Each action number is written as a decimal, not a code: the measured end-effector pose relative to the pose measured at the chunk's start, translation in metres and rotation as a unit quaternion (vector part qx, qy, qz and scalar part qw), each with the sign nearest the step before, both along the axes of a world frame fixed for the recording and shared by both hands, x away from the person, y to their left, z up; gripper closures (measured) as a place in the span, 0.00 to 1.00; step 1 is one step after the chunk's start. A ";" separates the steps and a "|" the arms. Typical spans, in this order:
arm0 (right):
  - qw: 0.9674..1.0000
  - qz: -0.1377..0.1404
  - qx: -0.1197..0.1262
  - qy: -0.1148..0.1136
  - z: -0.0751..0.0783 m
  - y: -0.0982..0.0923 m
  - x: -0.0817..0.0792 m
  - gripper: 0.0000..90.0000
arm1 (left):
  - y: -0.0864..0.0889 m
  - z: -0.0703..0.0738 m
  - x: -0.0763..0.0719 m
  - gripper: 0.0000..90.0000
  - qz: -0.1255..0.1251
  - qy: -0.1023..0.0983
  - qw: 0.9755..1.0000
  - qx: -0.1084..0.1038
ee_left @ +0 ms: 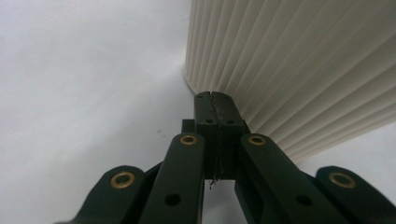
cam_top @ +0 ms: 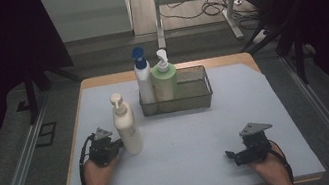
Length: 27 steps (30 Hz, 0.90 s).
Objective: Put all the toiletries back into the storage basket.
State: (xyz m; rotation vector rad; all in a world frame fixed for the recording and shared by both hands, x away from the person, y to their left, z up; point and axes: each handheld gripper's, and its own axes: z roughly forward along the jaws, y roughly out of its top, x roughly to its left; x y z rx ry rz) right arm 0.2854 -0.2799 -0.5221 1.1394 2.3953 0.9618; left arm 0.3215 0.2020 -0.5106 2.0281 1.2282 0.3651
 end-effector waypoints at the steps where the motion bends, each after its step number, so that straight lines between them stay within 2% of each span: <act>1: 1.000 0.000 0.000 0.000 0.000 0.000 0.000 0.00 | -0.002 0.000 0.000 0.99 -0.001 0.001 1.000 -0.001; 27: 1.000 0.000 -0.002 0.001 0.000 0.000 0.000 0.00 | -0.042 0.003 -0.007 0.99 -0.053 0.002 0.999 -0.002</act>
